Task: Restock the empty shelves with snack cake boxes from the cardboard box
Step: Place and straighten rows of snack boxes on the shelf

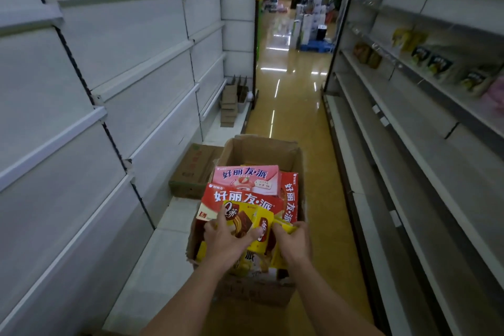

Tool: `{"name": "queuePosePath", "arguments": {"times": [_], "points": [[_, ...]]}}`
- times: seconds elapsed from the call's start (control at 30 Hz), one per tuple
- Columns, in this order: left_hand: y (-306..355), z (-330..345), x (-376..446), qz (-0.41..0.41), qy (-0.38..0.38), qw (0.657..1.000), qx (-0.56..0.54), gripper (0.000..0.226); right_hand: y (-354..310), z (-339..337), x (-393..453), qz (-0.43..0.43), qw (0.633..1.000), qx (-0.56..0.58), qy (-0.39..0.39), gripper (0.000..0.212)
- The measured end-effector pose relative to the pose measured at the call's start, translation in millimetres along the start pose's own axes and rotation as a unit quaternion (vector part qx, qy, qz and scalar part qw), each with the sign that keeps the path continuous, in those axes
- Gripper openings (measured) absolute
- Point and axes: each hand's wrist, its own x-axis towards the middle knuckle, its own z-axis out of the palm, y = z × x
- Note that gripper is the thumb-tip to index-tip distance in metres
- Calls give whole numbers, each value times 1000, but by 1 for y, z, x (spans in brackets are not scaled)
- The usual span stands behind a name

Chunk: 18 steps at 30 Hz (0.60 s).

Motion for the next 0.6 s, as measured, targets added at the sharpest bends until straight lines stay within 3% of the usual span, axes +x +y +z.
{"name": "queuePosePath", "arguments": {"times": [0.2,0.27,0.4,0.6], "points": [[29,15,-11,99,-30,993,-48,69,-5,-42,-9,64,989,112,74,41],[38,19,-18,79,-84,990,-84,75,-2,-64,-11,58,986,131,87,45],[53,31,-30,12,-269,952,-146,76,2,-107,-19,33,986,144,75,46],[80,61,-53,-5,-305,925,-227,51,7,-148,-28,52,969,226,80,44]]}}
